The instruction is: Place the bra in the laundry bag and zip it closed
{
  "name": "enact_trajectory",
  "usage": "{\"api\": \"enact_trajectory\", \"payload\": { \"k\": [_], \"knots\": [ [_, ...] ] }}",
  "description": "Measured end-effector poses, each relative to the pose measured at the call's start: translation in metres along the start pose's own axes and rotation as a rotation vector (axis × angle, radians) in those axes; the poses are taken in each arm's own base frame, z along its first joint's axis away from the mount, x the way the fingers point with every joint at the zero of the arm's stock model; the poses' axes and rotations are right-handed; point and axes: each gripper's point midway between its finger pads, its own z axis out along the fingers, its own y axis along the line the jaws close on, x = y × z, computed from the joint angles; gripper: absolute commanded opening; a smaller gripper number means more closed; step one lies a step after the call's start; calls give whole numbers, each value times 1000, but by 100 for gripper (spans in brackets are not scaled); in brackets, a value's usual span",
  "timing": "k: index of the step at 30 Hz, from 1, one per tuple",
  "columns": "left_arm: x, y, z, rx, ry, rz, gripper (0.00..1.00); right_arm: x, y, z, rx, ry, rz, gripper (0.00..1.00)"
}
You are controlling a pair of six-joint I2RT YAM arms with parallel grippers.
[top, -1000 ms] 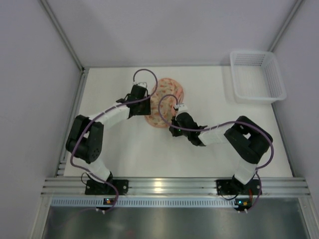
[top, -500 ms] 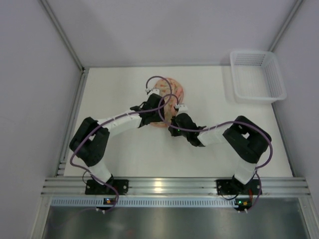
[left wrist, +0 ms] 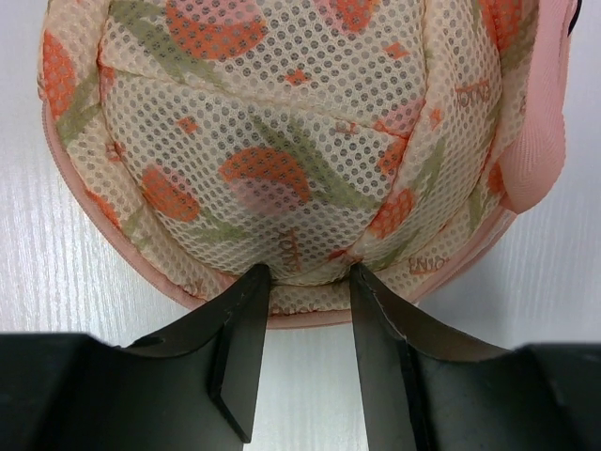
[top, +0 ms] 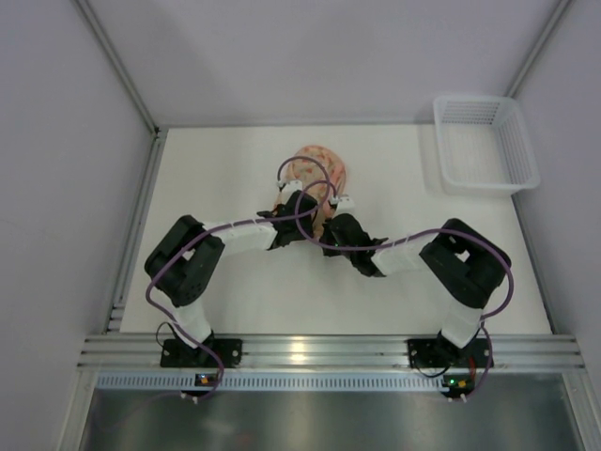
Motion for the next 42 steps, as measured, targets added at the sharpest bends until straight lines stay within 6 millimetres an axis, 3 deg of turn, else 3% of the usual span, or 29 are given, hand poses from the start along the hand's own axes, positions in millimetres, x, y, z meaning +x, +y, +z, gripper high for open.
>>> {"api": "enact_trajectory", "payload": {
  "k": [8, 18, 24, 33, 39, 42],
  "knots": [
    [2, 3, 0, 1, -30, -36, 45, -6, -12, 2, 25, -10, -42, 0],
    [4, 9, -4, 16, -36, -56, 43, -30, -58, 8, 102, -40, -70, 0],
    [6, 14, -7, 22, -25, -64, 43, -36, -70, 9, 110, -39, -95, 0],
    [-1, 45, -10, 10, 5, -91, 43, -39, -65, 8, 57, -30, -122, 0],
    [-13, 76, -9, -61, 20, -97, 43, -51, -55, -4, 19, -65, -102, 0],
    [-15, 91, -4, -118, 42, -83, 43, -46, -61, -10, 47, -67, -95, 0]
  ]
}}
